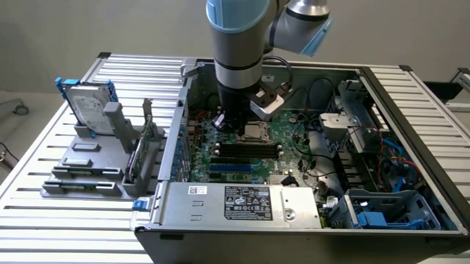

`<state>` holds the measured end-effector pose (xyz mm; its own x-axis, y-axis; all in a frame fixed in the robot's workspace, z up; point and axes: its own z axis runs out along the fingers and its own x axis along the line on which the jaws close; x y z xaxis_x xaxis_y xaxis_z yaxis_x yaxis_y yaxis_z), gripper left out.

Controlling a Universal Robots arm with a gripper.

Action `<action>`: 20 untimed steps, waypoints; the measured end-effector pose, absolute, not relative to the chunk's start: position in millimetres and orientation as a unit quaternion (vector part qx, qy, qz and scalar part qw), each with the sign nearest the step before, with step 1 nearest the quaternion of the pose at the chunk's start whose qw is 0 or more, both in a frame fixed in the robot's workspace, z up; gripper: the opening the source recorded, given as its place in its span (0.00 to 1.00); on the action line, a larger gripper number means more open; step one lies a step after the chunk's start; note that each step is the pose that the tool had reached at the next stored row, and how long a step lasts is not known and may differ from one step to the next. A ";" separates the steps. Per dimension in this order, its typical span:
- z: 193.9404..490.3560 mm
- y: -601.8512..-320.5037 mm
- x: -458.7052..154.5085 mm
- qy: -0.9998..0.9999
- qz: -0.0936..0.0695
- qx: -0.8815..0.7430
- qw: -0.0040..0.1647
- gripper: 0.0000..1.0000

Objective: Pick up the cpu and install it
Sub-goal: 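Install the first cpu locking lever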

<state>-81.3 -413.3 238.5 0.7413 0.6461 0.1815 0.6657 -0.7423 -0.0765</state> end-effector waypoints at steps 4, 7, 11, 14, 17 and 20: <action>235.9 -413.2 -83.0 -0.352 -0.072 -0.931 0.068 0.11; 234.2 -412.9 -84.4 -0.353 -0.072 -0.930 0.069 0.11; 231.7 -412.5 -85.5 -0.354 -0.072 -0.930 0.071 0.11; 229.7 -412.0 -86.2 -0.356 -0.073 -0.929 0.072 0.11; 227.4 -411.5 -86.9 -0.359 -0.073 -0.928 0.073 0.11; 225.2 -410.5 -87.5 -0.364 -0.073 -0.926 0.074 0.11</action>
<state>-87.5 -410.5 225.2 0.7252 0.6623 0.1885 0.6839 -0.7247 -0.0846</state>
